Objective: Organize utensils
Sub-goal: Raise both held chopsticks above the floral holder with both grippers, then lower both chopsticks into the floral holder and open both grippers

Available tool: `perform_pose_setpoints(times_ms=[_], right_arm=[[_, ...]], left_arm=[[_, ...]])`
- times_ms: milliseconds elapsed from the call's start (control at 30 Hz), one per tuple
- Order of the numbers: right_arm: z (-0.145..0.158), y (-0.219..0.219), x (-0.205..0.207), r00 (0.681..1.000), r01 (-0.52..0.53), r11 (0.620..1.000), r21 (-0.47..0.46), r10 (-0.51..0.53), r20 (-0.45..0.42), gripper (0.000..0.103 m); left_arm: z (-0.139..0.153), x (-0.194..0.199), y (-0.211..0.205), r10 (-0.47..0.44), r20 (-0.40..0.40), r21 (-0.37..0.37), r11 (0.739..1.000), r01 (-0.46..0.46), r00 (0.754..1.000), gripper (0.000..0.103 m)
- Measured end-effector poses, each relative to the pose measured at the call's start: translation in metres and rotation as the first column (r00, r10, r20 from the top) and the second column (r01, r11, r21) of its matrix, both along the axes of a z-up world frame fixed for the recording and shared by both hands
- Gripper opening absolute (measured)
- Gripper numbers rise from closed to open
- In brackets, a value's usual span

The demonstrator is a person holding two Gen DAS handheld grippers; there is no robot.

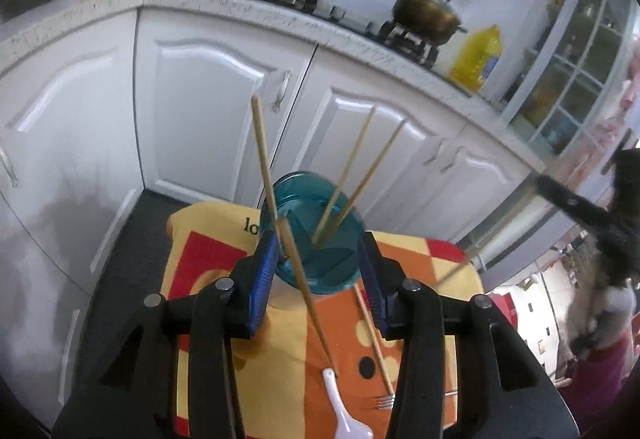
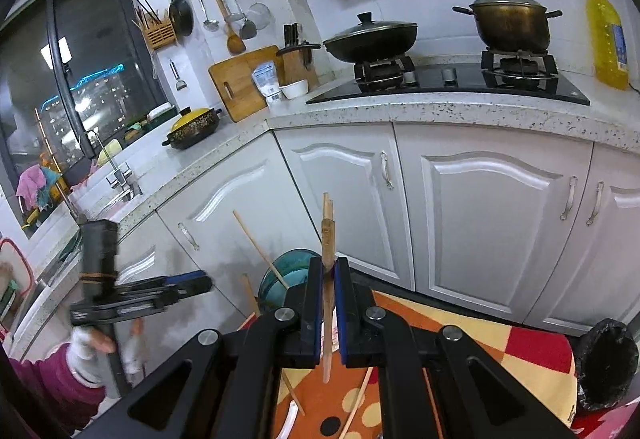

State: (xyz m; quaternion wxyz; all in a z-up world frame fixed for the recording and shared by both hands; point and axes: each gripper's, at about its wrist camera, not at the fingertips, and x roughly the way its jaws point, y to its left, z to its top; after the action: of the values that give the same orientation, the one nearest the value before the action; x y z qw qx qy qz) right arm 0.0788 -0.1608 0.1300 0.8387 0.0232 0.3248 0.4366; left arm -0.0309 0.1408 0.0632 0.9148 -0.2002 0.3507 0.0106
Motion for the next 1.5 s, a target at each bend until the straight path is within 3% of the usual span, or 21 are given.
perform_pose_setpoints(times_ms=[133,267,300,333,400,467,600,833,1033,1167,1500], right_arm=[[0.0,0.002,-0.003,1.0,-0.013,1.0,0.0,0.013,0.001,0.005],[0.0,0.006,-0.007,1.0,-0.026,1.0,-0.003,0.026,0.003,0.005],[0.0,0.006,-0.006,1.0,-0.028,1.0,-0.002,0.028,0.003,0.005],[0.0,0.007,-0.006,1.0,-0.03,1.0,0.0,0.03,0.003,0.005],[0.001,0.008,-0.006,1.0,-0.031,0.999,0.008,0.031,0.003,0.005],[0.003,0.01,-0.006,0.999,-0.033,0.999,0.017,0.033,0.005,0.005],[0.011,0.013,-0.006,0.999,-0.042,0.999,0.032,0.042,0.02,0.005],[0.037,0.028,0.005,0.997,-0.049,0.996,0.079,0.044,0.062,0.005],[0.043,0.055,0.024,0.994,0.009,0.998,0.066,-0.016,0.107,0.005],[0.035,0.076,0.037,0.993,0.031,0.999,0.038,-0.035,0.111,0.005],[-0.007,0.112,0.057,0.998,0.023,0.999,-0.029,-0.022,0.058,0.005]], left_arm=[[-0.024,0.023,-0.002,0.02,-0.041,0.06,0.998,-0.018,0.999,0.04],[-0.042,0.039,-0.002,0.014,-0.07,0.043,0.999,-0.011,0.997,0.04],[-0.045,0.042,-0.002,0.012,-0.068,0.039,0.999,-0.01,0.998,0.035],[-0.046,0.044,-0.001,0.014,-0.068,0.04,0.999,-0.012,0.998,0.023],[-0.049,0.048,0.001,0.023,-0.076,0.044,0.999,-0.02,0.997,0.01],[-0.048,0.047,0.003,0.021,-0.063,0.019,1.0,-0.02,0.998,0.009],[-0.03,0.033,0.004,-0.004,-0.025,-0.02,1.0,0.003,1.0,0.006],[0.05,0.003,0.007,-0.097,0.091,-0.062,0.993,0.103,0.991,0.006],[0.103,-0.001,0.013,-0.087,0.174,0.041,0.996,0.081,0.981,0.006],[0.114,0.009,0.02,-0.059,0.194,0.092,0.995,0.042,0.979,0.006],[0.1,0.032,0.029,-0.031,0.182,0.157,0.988,0.002,0.983,0.006]])
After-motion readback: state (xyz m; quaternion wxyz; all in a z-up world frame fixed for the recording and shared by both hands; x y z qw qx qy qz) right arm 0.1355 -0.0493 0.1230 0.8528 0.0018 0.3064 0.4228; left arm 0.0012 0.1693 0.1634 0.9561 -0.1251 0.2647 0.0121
